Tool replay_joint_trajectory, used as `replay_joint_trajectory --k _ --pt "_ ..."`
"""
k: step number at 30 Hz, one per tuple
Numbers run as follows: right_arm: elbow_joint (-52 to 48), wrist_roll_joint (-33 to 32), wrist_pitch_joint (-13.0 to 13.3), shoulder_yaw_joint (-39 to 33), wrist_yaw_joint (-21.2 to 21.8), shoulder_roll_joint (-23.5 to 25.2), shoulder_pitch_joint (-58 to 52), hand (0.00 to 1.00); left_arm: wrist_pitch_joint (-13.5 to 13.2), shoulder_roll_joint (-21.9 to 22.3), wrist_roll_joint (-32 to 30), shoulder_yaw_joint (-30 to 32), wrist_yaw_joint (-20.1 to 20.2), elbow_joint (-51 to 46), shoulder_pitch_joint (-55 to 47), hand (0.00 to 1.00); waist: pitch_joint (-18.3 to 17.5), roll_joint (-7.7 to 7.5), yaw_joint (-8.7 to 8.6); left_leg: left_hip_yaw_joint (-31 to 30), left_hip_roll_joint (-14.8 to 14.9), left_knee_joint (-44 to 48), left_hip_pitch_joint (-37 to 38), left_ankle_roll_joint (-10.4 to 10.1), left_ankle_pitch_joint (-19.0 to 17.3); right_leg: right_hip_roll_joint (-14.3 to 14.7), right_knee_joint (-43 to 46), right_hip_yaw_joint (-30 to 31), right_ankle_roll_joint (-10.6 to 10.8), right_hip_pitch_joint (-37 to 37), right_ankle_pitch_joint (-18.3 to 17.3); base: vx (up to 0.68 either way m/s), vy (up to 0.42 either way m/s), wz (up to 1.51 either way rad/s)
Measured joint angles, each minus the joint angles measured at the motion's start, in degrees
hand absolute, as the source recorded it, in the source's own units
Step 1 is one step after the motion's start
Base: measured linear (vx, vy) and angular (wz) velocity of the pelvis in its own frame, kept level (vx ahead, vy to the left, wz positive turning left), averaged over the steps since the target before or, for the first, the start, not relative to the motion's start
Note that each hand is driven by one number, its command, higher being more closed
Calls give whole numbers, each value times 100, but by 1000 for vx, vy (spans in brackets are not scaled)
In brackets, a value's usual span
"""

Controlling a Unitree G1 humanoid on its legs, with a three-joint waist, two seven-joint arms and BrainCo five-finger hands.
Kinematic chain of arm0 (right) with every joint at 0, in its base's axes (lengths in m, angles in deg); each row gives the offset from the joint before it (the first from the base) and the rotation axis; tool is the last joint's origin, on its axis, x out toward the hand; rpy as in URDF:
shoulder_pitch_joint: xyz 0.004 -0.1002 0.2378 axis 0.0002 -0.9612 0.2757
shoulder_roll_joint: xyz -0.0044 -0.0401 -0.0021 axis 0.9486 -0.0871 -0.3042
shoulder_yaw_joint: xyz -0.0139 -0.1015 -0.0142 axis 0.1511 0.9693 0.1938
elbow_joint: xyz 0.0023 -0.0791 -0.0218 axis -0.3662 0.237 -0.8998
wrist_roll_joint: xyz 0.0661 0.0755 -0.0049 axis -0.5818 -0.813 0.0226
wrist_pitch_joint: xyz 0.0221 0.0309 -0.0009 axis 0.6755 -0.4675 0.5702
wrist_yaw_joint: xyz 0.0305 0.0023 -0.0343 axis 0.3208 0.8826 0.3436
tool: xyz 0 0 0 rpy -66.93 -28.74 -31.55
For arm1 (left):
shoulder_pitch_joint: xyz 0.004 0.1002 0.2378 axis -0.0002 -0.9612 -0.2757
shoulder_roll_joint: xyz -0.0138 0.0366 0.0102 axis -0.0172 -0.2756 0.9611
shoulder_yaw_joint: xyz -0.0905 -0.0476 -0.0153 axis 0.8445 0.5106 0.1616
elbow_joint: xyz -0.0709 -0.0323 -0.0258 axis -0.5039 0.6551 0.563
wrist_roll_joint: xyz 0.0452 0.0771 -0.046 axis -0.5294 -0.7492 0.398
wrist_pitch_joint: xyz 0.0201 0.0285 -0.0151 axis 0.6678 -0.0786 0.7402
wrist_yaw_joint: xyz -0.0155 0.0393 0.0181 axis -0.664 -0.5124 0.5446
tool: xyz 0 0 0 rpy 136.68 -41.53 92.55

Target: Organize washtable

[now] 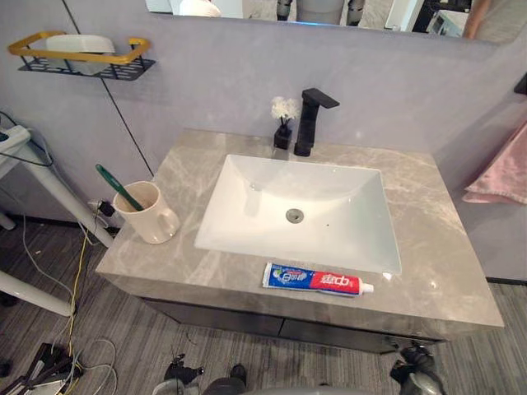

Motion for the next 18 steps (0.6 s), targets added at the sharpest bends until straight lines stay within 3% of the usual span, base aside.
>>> replay_joint_trajectory --k 2,9,15,18 --pt "-385 161 -159 -221 -6 -136 -28 0 3 0 -77 -7 2 -3 -69 0 -4 11 -111 11 -1 89 2 33 -68 0 -2 27 0 29 0 44 10 -8" --pt "-1748 713 -52 -1245 -299 -662 -141 0 -2 8 -228 -99 13 -46 -121 0 -52 26 -231 79 -2 312 25 -1 -272 -19 7 135 -41 79 -30 -26 20 -9" --pt "-2288 922 -95 -1773 -386 -671 -170 0 1 10 -389 -101 24 -53 -189 0 -114 -8 -318 74 -15 300 36 -1 -273 -33 -1 141 -54 78 -42 -14 1 -1" --pt "-3122 1218 -185 -2166 -414 -671 -177 0 1 2 -405 -100 42 -54 -230 0 -117 -7 -409 72 -16 295 23 -1 -274 -31 -11 136 -57 70 -43 0 0 0"
